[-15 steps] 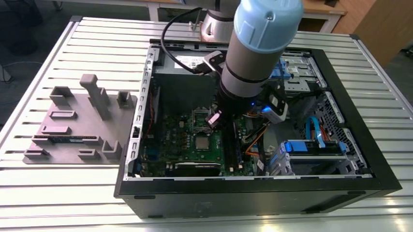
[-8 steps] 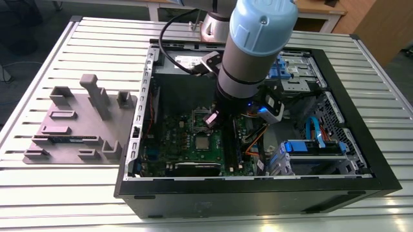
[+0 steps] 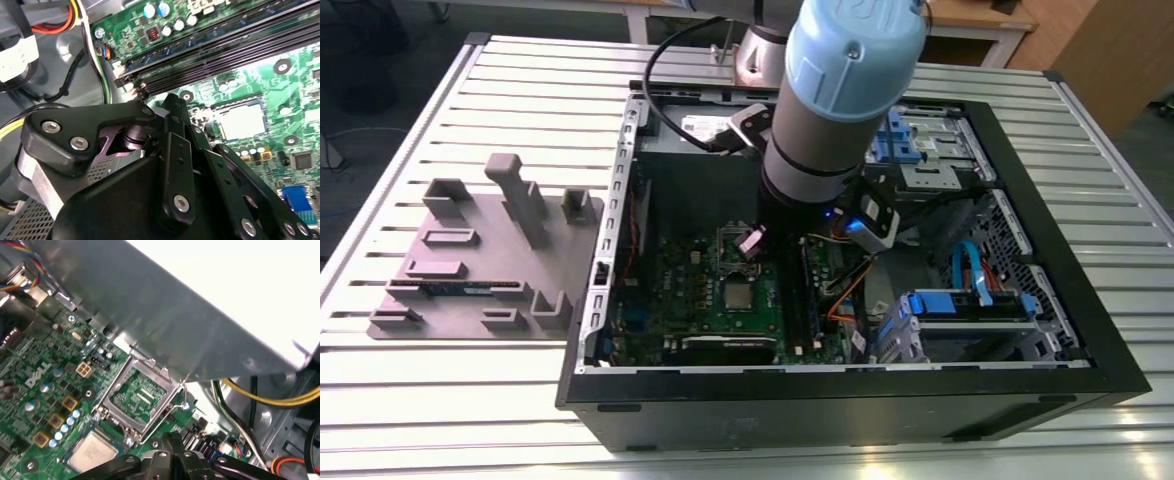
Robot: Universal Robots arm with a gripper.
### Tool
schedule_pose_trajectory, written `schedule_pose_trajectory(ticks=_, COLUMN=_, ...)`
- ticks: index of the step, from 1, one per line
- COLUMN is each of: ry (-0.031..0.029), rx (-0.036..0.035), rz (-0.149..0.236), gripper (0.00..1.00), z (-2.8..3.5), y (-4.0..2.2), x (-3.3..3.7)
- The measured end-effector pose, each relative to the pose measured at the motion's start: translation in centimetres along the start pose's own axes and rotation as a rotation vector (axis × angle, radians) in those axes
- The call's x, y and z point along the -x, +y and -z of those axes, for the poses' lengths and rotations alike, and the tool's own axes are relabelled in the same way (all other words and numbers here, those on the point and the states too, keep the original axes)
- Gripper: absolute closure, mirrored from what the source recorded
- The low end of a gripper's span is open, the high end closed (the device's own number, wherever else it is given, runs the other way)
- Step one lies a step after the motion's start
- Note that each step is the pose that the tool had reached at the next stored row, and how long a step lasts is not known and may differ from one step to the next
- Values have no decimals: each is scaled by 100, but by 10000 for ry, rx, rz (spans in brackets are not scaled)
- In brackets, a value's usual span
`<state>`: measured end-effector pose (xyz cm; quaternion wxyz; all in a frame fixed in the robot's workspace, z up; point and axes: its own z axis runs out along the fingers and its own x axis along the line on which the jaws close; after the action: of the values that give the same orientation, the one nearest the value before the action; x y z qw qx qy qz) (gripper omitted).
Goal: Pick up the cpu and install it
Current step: 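Close the cpu cover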
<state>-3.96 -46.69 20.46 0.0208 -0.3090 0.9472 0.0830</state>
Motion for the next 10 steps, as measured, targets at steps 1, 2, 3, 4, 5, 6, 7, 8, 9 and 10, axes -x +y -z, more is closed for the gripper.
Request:
schedule_pose_trajectory(ticks=1, ry=-10, rx=13, rz=0, gripper=89, z=-6, y=8, x=-1)
schedule_pose_trajectory(ticks=2, ry=-13, rx=17, rz=1, gripper=89, z=-12, y=14, x=-4)
schedule_pose_trajectory(ticks=3, ry=-14, rx=19, rz=0, gripper=89, z=-19, y=19, x=-8)
schedule_pose_trajectory(ticks=4, ry=-15, rx=21, rz=0, gripper=89, z=-26, y=25, x=-11)
schedule_pose_trajectory(ticks=5, ry=-23, rx=32, rz=0, gripper=89, z=-32, y=31, x=-12)
schedule_pose_trajectory(ticks=6, ry=-40, rx=56, rz=0, gripper=89, z=-36, y=36, x=-12)
schedule_pose_trajectory(ticks=7, ry=-71, rx=99, rz=2, gripper=89, z=-40, y=41, x=-11)
schedule_pose_trajectory(ticks=8, ry=-105, rx=145, rz=3, gripper=89, z=-44, y=46, x=-10)
schedule_pose_trajectory(ticks=9, ry=-120, rx=165, rz=3, gripper=89, z=-47, y=49, x=-11)
schedule_pose_trajectory(ticks=10, ry=-121, rx=165, rz=3, gripper=89, z=-47, y=50, x=-11)
